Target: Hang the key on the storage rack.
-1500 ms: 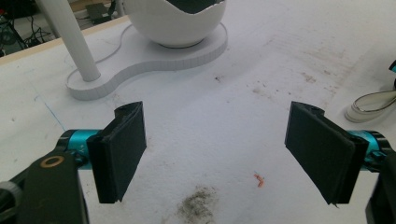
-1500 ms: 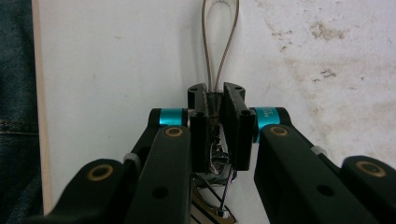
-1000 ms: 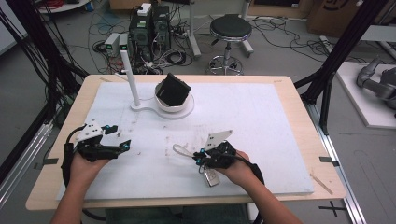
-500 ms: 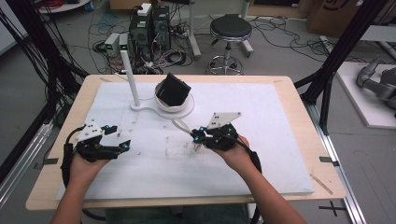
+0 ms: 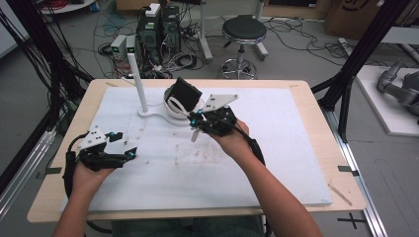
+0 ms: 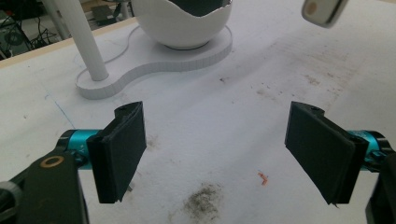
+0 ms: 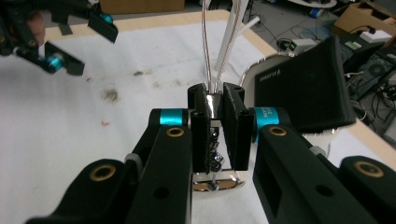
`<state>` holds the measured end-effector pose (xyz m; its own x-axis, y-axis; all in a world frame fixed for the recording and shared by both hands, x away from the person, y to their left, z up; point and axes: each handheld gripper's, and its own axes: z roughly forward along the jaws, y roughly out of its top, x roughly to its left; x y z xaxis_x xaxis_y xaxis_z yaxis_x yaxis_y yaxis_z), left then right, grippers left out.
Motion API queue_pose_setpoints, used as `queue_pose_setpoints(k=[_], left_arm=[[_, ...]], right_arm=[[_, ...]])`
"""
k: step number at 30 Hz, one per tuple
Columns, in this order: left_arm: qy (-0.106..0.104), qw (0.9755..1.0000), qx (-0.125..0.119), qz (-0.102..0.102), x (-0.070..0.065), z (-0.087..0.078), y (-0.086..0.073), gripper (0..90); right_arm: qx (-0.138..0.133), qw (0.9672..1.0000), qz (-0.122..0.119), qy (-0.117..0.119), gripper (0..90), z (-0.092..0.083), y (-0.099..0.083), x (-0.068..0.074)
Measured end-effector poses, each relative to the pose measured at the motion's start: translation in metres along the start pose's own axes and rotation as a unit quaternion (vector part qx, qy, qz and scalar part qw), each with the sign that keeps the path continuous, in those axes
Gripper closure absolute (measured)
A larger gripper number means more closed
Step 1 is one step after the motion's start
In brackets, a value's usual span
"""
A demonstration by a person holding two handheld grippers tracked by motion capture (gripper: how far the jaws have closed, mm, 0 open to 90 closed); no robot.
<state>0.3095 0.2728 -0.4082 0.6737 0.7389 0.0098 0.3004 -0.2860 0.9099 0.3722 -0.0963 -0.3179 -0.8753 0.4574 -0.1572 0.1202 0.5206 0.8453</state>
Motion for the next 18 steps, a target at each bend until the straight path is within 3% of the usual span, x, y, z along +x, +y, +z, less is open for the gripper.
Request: queue_pose_setpoints(k=[12, 18], left_arm=[[-0.001, 1.0000, -0.004, 0.002, 0.000, -0.001, 0.001, 20.6], [-0.002, 1.0000, -0.003, 0.001, -0.001, 0.000, 0.001, 20.6]], right_arm=[[-0.013, 0.9991, -0.020, -0.035, 82.7, 0.019, 0.046, -0.014], [-0.018, 0.9978, -0.045, -0.046, 82.7, 0.034, 0.070, -0.018]])
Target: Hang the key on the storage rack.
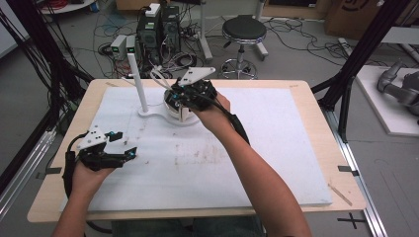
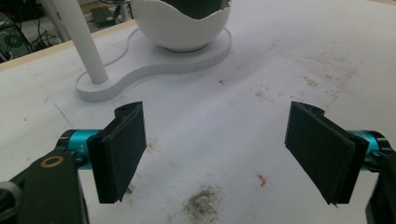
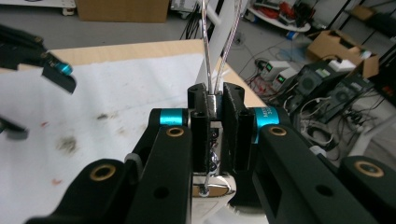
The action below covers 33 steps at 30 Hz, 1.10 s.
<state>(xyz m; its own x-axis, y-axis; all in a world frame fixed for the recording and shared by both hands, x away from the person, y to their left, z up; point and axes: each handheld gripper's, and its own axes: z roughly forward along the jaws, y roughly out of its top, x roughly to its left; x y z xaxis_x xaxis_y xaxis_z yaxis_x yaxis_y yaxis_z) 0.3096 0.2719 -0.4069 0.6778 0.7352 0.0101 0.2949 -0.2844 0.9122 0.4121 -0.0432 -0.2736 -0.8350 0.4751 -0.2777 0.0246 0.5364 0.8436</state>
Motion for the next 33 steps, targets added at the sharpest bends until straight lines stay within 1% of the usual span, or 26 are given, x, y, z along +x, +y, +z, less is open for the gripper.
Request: queue_pose_setpoints(k=[2, 3, 5, 6, 10, 12, 17, 18, 20, 23, 27, 33], left_arm=[[0.000, 1.0000, 0.000, 0.000, -0.001, 0.001, 0.000, 20.6], [0.000, 1.0000, 0.000, 0.001, -0.001, 0.001, 0.000, 20.6], [-0.001, 1.0000, 0.001, 0.004, -0.001, 0.001, 0.001, 20.6], [-0.001, 1.0000, 0.002, 0.004, -0.001, 0.001, 0.001, 20.6], [0.000, 1.0000, 0.001, 0.001, -0.001, 0.000, 0.000, 20.6], [0.001, 1.0000, 0.000, 0.001, -0.001, 0.000, 0.000, 20.6], [0.002, 1.0000, -0.001, -0.001, 0.000, -0.001, -0.001, 20.6], [0.002, 1.0000, -0.001, 0.000, 0.000, -0.001, -0.001, 20.6], [0.002, 1.0000, 0.000, 0.001, 0.000, -0.002, -0.001, 20.6], [0.002, 1.0000, -0.001, -0.001, 0.001, -0.002, -0.001, 20.6], [0.003, 1.0000, 0.001, 0.000, 0.001, -0.002, -0.002, 20.6], [0.005, 1.0000, 0.002, -0.002, 0.001, -0.005, -0.004, 20.6]], right_arm=[[-0.001, 1.0000, -0.006, -0.006, 82.7, 0.005, 0.007, -0.001], [0.000, 1.0000, -0.003, -0.005, 82.7, 0.008, 0.010, 0.000], [0.005, 0.9999, -0.009, -0.007, 82.7, 0.014, 0.017, -0.001], [0.008, 0.9998, -0.016, -0.008, 82.7, 0.018, 0.022, 0.000], [0.011, 0.9995, -0.028, -0.004, 82.7, 0.029, 0.035, 0.002], [0.012, 0.9993, -0.034, -0.002, 82.7, 0.035, 0.040, 0.004], [0.026, 0.9984, -0.050, 0.001, 82.7, 0.050, 0.050, 0.009], [0.027, 0.9980, -0.058, -0.002, 82.7, 0.054, 0.052, 0.009], [0.033, 0.9978, -0.057, 0.001, 82.7, 0.060, 0.054, 0.011], [0.042, 0.9969, -0.066, -0.003, 82.7, 0.068, 0.054, 0.013], [0.048, 0.9962, -0.072, -0.008, 82.7, 0.077, 0.053, 0.012], [0.058, 0.9959, -0.069, -0.004, 82.7, 0.086, 0.051, 0.012]])
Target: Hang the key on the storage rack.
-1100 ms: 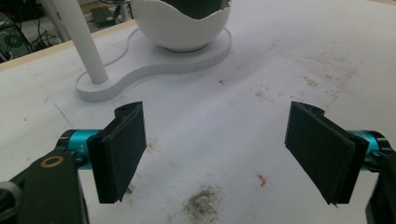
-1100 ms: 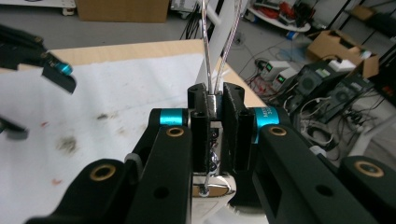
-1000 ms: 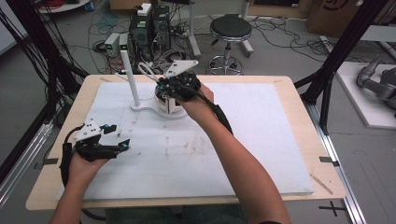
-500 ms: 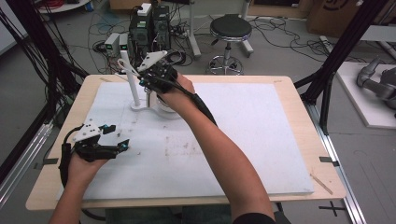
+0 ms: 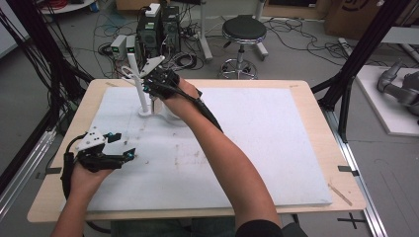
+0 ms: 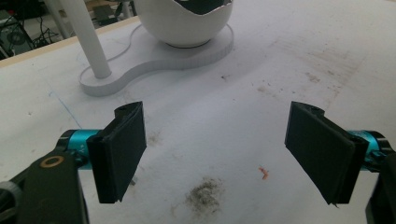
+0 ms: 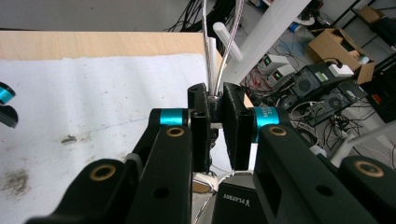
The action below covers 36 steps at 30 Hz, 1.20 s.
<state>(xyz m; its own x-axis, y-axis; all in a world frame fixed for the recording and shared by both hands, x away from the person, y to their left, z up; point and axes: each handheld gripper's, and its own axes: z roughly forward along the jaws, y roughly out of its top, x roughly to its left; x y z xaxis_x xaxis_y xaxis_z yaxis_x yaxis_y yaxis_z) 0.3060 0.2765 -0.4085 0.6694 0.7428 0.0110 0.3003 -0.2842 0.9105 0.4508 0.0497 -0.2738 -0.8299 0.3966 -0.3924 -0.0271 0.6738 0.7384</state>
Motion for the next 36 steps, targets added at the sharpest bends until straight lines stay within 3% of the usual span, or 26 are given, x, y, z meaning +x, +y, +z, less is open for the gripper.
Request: queue_pose_setpoints(k=[6, 30, 31, 33, 36], left_arm=[[0.002, 1.0000, 0.000, 0.000, -0.001, -0.001, 0.000, 20.6], [0.001, 1.0000, 0.003, -0.006, 0.003, -0.001, -0.004, 20.6], [0.001, 1.0000, 0.003, -0.006, 0.003, -0.001, -0.004, 20.6], [0.000, 1.0000, 0.005, -0.002, 0.003, -0.001, -0.004, 20.6], [-0.001, 1.0000, 0.003, -0.001, 0.001, -0.001, -0.003, 20.6]], right_arm=[[0.011, 0.9999, -0.009, -0.005, 82.7, 0.008, 0.000, 0.001], [0.050, 0.9987, 0.006, -0.003, 81.9, 0.038, -0.011, -0.005], [0.049, 0.9987, 0.005, -0.007, 78.1, 0.038, -0.011, -0.005], [0.039, 0.9990, 0.013, -0.018, 59.4, 0.036, -0.011, -0.004], [0.033, 0.9989, 0.014, -0.029, 54.0, 0.032, -0.011, -0.003]])
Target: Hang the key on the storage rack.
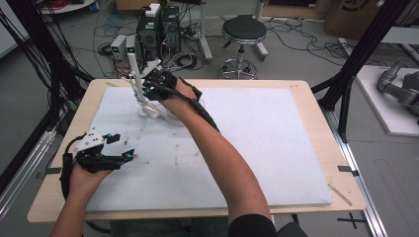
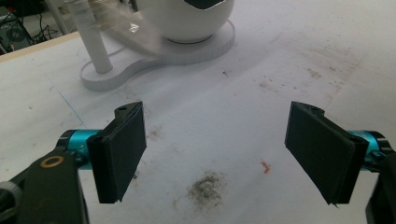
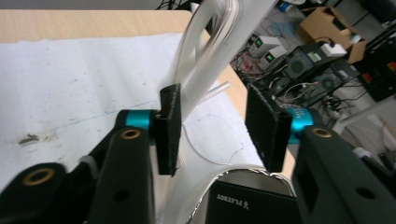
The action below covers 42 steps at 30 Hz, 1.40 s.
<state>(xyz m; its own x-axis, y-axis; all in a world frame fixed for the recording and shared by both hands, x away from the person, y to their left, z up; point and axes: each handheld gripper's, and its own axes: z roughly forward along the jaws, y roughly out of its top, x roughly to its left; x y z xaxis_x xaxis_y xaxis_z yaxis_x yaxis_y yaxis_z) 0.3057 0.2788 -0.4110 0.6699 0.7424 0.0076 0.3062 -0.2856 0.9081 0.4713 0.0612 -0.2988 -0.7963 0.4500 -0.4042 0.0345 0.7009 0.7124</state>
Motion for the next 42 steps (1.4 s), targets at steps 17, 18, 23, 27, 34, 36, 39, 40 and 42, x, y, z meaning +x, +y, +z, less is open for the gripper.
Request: queue_pose_setpoints(k=[17, 18, 23, 27, 34, 36, 39, 40, 42], left_arm=[[0.002, 1.0000, -0.004, 0.003, 0.000, 0.000, 0.002, 20.6], [0.002, 1.0000, -0.004, 0.003, -0.001, 0.000, 0.002, 20.6], [-0.001, 1.0000, -0.002, 0.006, -0.003, 0.002, 0.002, 20.6], [-0.003, 1.0000, -0.005, 0.007, -0.004, 0.003, 0.003, 20.6], [-0.006, 0.9999, -0.003, 0.009, -0.004, 0.005, 0.004, 20.6], [-0.006, 0.9999, -0.001, 0.009, -0.004, 0.005, 0.004, 20.6], [-0.007, 0.9999, -0.001, 0.008, -0.004, 0.006, 0.004, 20.6], [-0.007, 0.9999, -0.001, 0.010, -0.004, 0.007, 0.004, 20.6], [-0.008, 0.9999, -0.001, 0.008, -0.004, 0.008, 0.005, 20.6]], right_arm=[[-0.029, 0.9986, 0.044, -0.009, 40.2, -0.056, -0.046, -0.017], [-0.029, 0.9983, 0.049, -0.011, 39.4, -0.059, -0.050, -0.018], [-0.013, 0.9975, 0.069, -0.009, 34.1, -0.079, -0.070, -0.024], [0.009, 0.9949, 0.100, 0.002, 30.6, -0.095, -0.079, -0.031], [-0.032, 0.9917, 0.123, -0.019, 30.9, -0.122, -0.105, -0.029], [-0.036, 0.9910, 0.127, -0.023, 30.9, -0.127, -0.115, -0.029], [-0.024, 0.9903, 0.135, -0.023, 30.9, -0.133, -0.127, -0.029], [-0.031, 0.9897, 0.137, -0.029, 30.9, -0.135, -0.134, -0.030], [-0.029, 0.9884, 0.146, -0.028, 30.2, -0.139, -0.143, -0.031]])
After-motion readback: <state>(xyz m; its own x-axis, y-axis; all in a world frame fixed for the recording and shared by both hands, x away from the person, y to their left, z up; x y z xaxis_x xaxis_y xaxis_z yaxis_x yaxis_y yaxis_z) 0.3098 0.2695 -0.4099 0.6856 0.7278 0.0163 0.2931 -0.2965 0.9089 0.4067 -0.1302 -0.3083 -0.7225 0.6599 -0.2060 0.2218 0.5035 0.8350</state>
